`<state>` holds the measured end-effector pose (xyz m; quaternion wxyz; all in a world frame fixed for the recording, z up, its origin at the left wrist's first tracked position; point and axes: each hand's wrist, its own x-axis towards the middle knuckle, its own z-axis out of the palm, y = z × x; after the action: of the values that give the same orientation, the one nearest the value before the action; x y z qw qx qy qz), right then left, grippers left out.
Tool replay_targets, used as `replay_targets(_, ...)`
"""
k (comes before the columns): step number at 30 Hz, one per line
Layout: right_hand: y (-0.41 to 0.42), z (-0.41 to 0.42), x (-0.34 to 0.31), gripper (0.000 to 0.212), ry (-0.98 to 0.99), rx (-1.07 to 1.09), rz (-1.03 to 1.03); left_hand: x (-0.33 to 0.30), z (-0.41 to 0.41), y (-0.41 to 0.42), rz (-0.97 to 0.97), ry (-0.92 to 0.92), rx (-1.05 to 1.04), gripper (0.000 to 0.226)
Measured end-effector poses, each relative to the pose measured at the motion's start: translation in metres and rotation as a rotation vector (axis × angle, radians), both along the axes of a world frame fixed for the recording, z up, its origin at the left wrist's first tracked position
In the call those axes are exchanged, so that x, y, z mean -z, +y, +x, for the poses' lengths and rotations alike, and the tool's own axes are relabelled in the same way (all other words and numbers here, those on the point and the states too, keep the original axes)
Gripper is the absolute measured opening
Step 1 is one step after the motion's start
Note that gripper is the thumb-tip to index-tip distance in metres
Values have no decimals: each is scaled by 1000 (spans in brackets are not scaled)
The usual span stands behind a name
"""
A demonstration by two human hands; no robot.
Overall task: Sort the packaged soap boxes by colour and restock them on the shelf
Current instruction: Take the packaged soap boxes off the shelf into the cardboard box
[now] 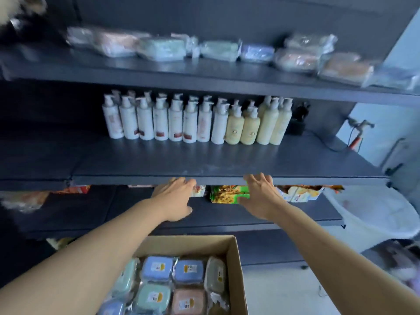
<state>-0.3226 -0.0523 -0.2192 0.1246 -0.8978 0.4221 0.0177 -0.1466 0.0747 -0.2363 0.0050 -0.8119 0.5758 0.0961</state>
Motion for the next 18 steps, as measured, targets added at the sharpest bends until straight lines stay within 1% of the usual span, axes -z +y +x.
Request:
replay_targets(5, -12, -19, -75, 59, -23, -8, -69, -80, -11, -23, -92, -65, 70, 62)
replay_targets(8, -29, -33, -110, 61, -42, -23, -127, -117, -20, -44, -152, -83, 86, 55)
replay_targets(10, -44, -43, -130, 62, -57, -9, -164, -138, -27, -60, -184, -80, 100, 51)
replay_targets(13, -73, -60, -154, 61, -71, 24, -213, -165, -42, -88, -247, -95, 118, 53)
replay_targets(18, -138, -86, -193, 54, -133, 34, -330, -202, -61, -154, -398, -108, 126, 52)
